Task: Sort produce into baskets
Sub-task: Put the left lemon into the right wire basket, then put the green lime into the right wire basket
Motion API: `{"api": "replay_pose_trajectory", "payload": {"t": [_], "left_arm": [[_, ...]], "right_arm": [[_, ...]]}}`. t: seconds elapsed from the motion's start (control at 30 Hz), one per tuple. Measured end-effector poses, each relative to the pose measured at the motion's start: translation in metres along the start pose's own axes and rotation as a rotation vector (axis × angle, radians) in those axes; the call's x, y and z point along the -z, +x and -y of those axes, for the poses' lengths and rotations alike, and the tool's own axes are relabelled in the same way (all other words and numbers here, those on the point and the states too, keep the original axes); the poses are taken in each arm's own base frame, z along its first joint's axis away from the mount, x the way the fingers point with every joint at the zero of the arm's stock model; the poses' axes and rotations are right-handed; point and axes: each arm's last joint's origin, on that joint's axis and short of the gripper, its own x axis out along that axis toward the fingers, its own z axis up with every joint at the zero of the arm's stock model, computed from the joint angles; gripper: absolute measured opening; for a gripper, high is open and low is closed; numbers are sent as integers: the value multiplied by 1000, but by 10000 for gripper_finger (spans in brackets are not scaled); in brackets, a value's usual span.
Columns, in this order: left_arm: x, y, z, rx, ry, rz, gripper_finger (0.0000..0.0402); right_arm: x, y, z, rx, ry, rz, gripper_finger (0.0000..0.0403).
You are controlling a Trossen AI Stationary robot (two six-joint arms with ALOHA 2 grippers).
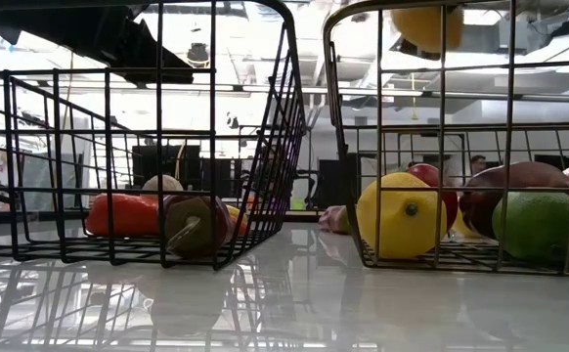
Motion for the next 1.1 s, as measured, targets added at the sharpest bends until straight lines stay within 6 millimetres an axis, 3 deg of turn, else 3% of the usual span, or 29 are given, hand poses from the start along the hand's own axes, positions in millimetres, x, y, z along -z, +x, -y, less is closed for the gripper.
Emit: {"api": "replay_pose_trajectory", "payload": {"t": [0.27,0.5,0.77,0.87,1.1], "left_arm": [[0,0,0,0,-3,0,263],[0,0,0,2,-3,1,263],[1,0,0,6,-3,-11,263],[2,0,0,7,-1,-16,263],[2,0,0,8,-9,-16,263]], "right_arm": [[3,40,-29,63,99,-113,276],[7,49,-32,133,141,-128,298],[2,42,-15,168,153,-108,316],[1,39,-5,259,128,-96,318],[-6,22,40,368,130,-77,317]]}}
